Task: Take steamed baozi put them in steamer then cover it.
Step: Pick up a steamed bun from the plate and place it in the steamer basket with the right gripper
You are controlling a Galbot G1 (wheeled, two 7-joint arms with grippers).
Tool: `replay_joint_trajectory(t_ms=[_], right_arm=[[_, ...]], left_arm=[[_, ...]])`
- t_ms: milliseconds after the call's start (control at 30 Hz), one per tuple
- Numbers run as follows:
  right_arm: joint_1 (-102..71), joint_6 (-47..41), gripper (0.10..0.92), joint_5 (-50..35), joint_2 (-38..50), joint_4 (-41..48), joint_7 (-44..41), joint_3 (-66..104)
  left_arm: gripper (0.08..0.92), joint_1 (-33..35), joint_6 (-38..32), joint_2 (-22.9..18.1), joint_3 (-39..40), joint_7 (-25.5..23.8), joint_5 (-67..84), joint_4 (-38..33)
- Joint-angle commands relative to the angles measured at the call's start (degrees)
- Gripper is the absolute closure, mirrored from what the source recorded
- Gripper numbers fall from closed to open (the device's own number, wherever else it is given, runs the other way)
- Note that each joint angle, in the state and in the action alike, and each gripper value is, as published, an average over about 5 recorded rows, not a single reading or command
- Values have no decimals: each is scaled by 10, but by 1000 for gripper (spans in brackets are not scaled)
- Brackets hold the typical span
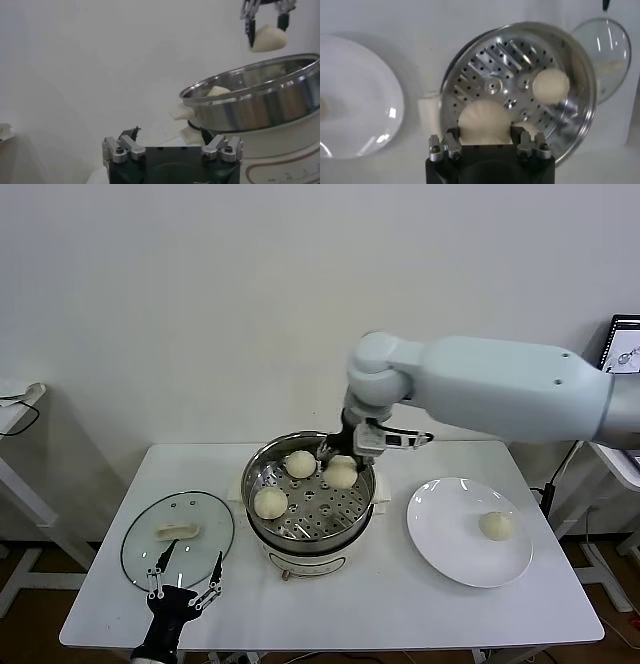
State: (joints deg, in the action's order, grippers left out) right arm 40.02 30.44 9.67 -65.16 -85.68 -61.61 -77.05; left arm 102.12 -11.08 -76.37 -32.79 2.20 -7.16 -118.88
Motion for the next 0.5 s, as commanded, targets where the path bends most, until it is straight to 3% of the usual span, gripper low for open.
replay_joint_trajectory(t_ms=[33, 500], right_arm=[[-62, 39, 364, 66, -65, 16, 9, 2], [-88, 55, 360, 77, -76, 23, 14, 4]], left_arm=[[177, -1, -2, -1, -1, 1, 0, 5], [177, -7, 0, -1, 0, 2, 0, 13]])
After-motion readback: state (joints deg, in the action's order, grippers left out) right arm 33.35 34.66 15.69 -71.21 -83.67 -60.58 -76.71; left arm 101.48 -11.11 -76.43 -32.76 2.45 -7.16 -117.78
